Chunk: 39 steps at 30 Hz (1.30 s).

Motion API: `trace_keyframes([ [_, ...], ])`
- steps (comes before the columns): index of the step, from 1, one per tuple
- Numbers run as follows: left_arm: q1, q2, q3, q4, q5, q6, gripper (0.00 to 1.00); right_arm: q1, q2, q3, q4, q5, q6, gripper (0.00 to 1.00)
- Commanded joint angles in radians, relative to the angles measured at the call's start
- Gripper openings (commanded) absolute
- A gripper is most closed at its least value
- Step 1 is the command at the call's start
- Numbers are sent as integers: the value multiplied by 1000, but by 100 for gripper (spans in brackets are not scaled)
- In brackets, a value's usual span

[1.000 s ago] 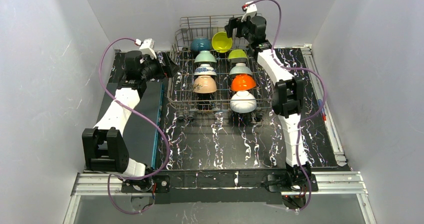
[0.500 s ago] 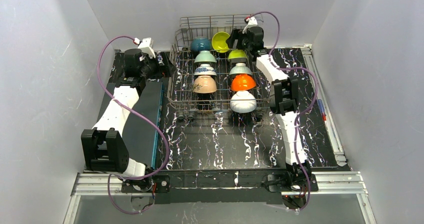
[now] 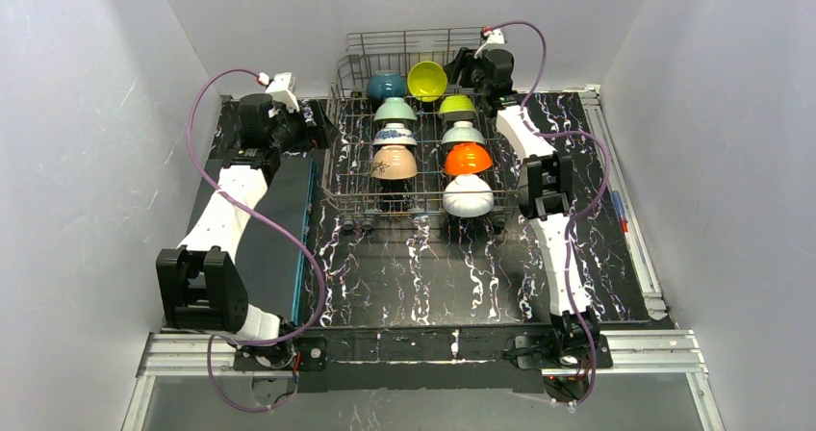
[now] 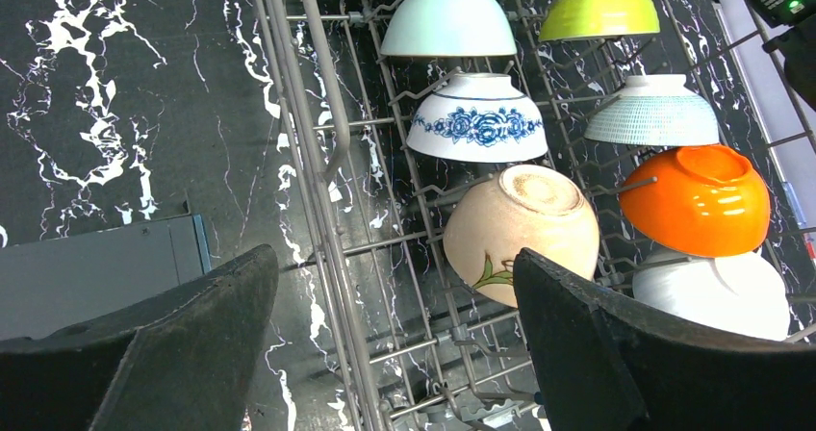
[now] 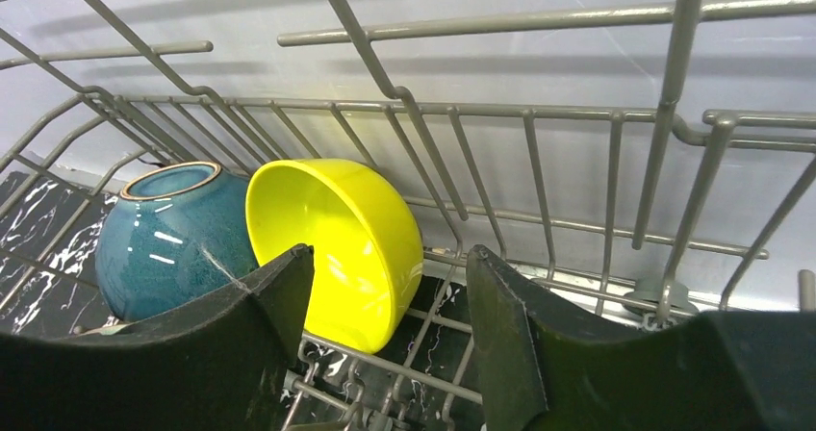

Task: Load the bowls into the dish rack
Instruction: Adjust the bowl in the dish rack.

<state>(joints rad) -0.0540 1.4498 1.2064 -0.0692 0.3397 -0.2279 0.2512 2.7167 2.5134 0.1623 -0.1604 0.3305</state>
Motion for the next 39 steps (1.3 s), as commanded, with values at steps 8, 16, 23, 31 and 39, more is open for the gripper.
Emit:
trace_keyframes([
  [8, 0, -29, 125, -80, -4, 69, 88, 3, 53, 17, 132, -53, -14, 61],
  [16, -101, 101, 385, -184, -93, 82, 85, -15, -113, -172, 207, -81, -8, 64],
  [23, -239, 502, 855, -311, -120, 53, 85, -34, -328, -364, 206, -72, -43, 74],
  [31, -287, 933, 1201, -104, -88, -100, 75, -59, -528, -599, 221, -72, -27, 84],
  [39, -311, 1132, 1357, 152, -176, -128, 67, -77, -540, -627, 129, -75, -30, 99],
])
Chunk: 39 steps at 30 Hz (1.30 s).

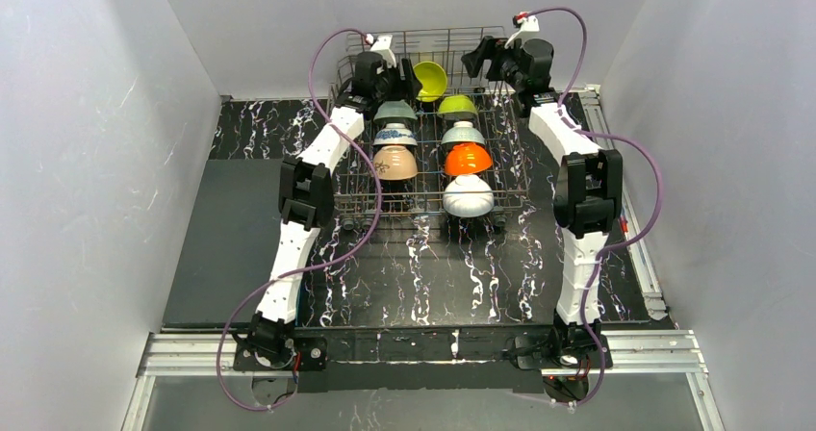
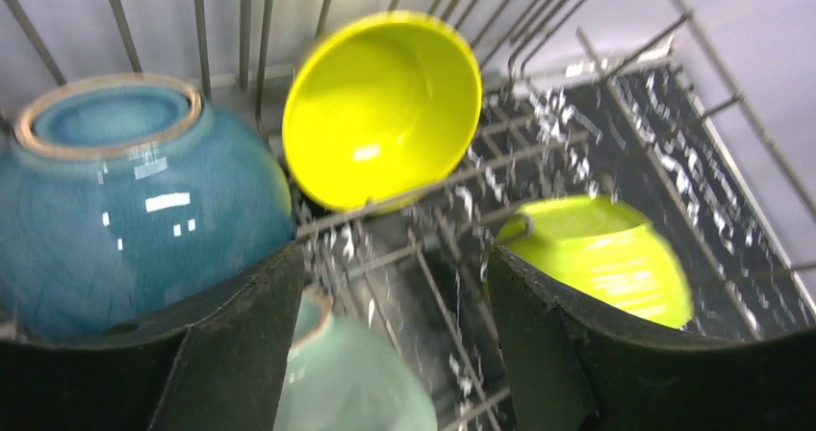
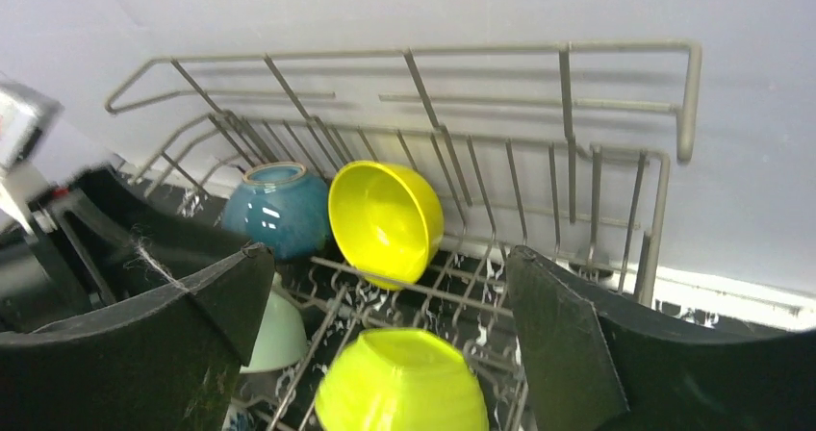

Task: Load the bowls into the dish rack
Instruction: Adjust the bowl in the dish rack, then adjust the dish rack at the center of the board.

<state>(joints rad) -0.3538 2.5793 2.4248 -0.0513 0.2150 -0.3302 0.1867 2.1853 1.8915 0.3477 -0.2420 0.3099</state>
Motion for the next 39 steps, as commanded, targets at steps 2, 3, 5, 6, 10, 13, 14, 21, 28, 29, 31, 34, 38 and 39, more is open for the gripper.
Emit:
trace_keyframes([
  [2, -10, 24, 132, 170, -77, -15, 67, -22, -5, 7, -96, 13, -24, 99],
  [3, -11, 27, 117, 193, -89, -8, 66, -26, -4, 12, -113, 15, -31, 99],
  [5, -11, 41, 99, 241, -94, 2, 65, -35, -6, 15, -149, 20, -39, 99],
  [6, -10, 50, 99, 260, -90, 4, 64, -38, -9, 13, -160, 16, -42, 99],
  [10, -11, 49, 83, 331, -30, 3, 63, -43, -33, -7, -188, 43, -99, 99],
  [13, -11, -40, 17, 336, 2, 56, 64, -49, -37, 15, -248, 126, -154, 99],
  [14, -12, -87, -25, 336, -6, 93, 65, -54, -35, 29, -271, 154, -160, 99],
  [21, 7, -404, -287, 199, -135, 284, 78, -109, 51, 149, -437, 140, -90, 99],
  [28, 85, -501, -253, -126, -251, 262, 83, -116, 146, 228, -495, -9, -23, 99],
  [29, 99, -499, -240, -169, -257, 251, 84, -116, 160, 244, -506, -17, -18, 98],
  [31, 133, -492, -220, -247, -238, 210, 88, -115, 187, 261, -511, -40, -3, 95],
  [34, 192, -457, -166, -381, -147, 114, 89, -116, 223, 286, -512, -88, 18, 88],
  [38, 240, -408, -139, -501, -40, 26, 92, -116, 247, 293, -498, -132, 40, 80],
  [39, 248, -399, -149, -505, -3, 14, 92, -117, 250, 291, -496, -139, 44, 78],
])
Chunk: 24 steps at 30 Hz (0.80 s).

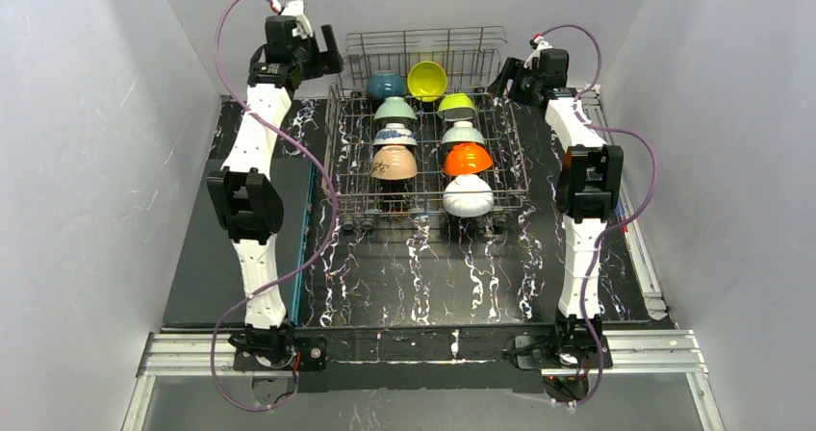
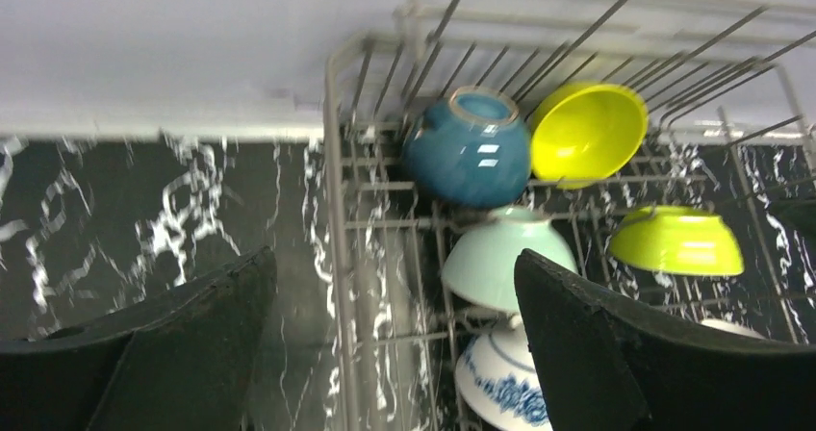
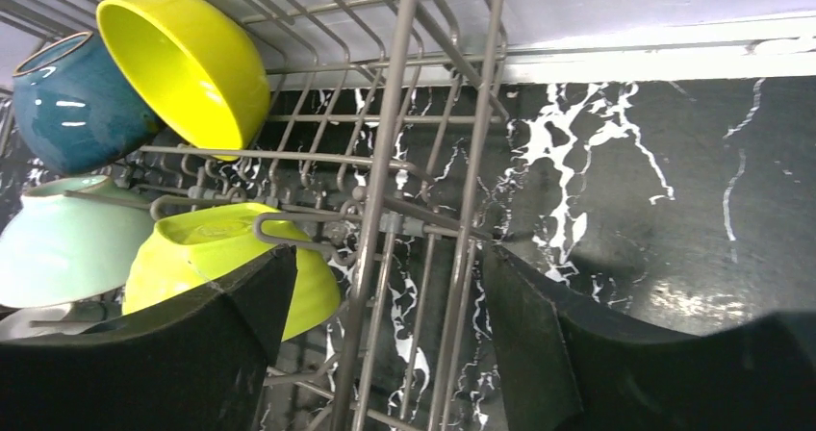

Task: Load the bowls into the dish rack
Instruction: Adjust the dish rack at the center of the board.

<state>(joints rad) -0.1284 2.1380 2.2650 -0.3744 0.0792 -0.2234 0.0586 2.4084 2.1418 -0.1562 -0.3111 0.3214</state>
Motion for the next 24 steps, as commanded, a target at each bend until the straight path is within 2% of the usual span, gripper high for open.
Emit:
trace_keyframes([
  [1, 30, 48, -4, -179, 180, -102, 92, 11, 27, 36, 16, -76, 36, 75],
  [3, 37, 59, -37, -160, 252, -119, 91, 10, 28, 32, 28, -90, 43, 68],
  [6, 38, 85, -54, -149, 285, -141, 88, 11, 27, 30, 40, -114, 49, 48],
  [9, 38, 118, -40, -157, 284, -157, 82, 8, 20, 19, 60, -136, 60, 16],
  [11, 38, 139, -40, -146, 281, -163, 77, 6, 14, 5, 82, -153, 67, 1],
  [13, 39, 150, -35, -132, 287, -164, 63, 6, 4, -7, 100, -178, 68, 1],
  [15, 38, 145, -45, -103, 303, -172, 41, 4, -6, -15, 123, -211, 70, 1],
  [19, 38, 90, -132, 23, 344, -182, 4, -3, -43, -62, 225, -291, 99, 1],
  [20, 38, 68, -167, 71, 355, -184, 0, -5, -56, -86, 259, -310, 111, 1],
  [24, 39, -36, -339, 286, 393, -194, 0, -11, -116, -152, 406, -373, 152, 1],
])
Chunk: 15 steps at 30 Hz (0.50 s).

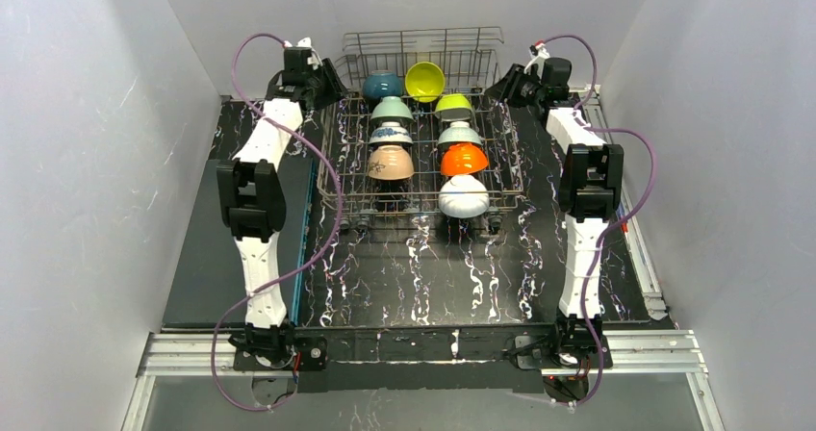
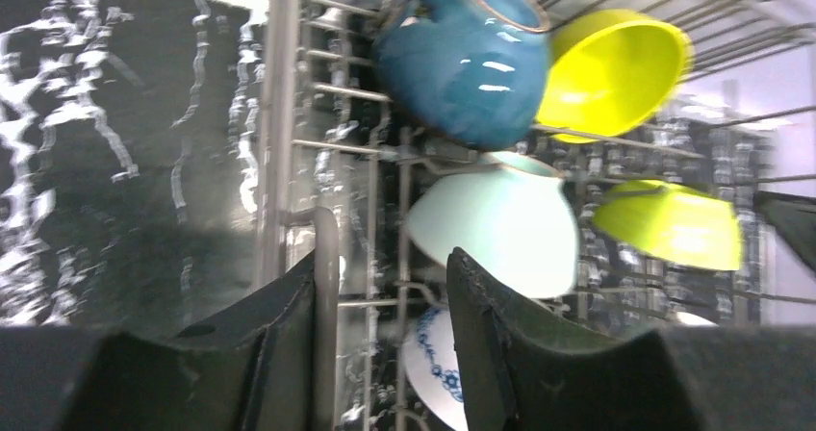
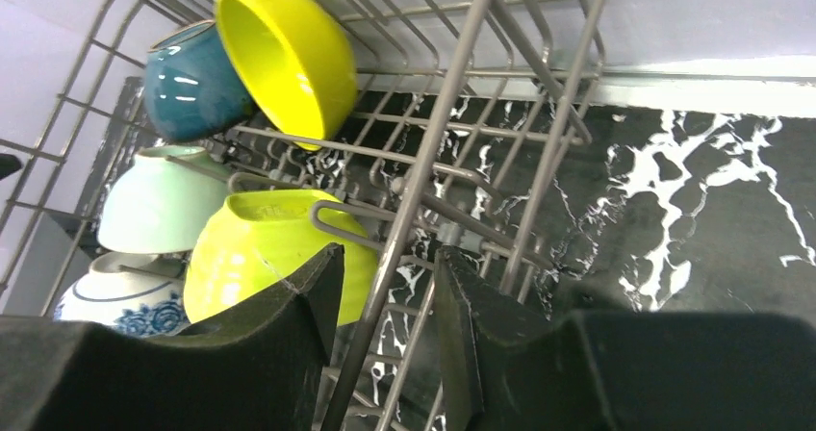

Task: Load the bowls into the dish rack
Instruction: Adjust the dish rack at the center of the board.

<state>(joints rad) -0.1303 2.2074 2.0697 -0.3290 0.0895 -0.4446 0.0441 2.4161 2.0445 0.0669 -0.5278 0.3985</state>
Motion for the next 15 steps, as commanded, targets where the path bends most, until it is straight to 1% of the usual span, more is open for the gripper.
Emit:
trace_keyframes([
  [1, 41, -131, -179, 295, 392, 23, 0, 3, -137, -74, 220, -167, 87, 1],
  [3, 41, -166, -226, 369, 416, 2, 0, 0, -161, -107, 278, -180, 117, 1],
  [4, 41, -176, -233, 380, 430, -5, 0, -3, -170, -116, 295, -183, 127, 1],
  [11, 43, -231, -245, 403, 520, -37, 0, -27, -181, -158, 524, -275, 305, 1],
  [15, 43, -278, -252, 410, 557, -30, 0, -33, -205, -181, 603, -291, 353, 1],
])
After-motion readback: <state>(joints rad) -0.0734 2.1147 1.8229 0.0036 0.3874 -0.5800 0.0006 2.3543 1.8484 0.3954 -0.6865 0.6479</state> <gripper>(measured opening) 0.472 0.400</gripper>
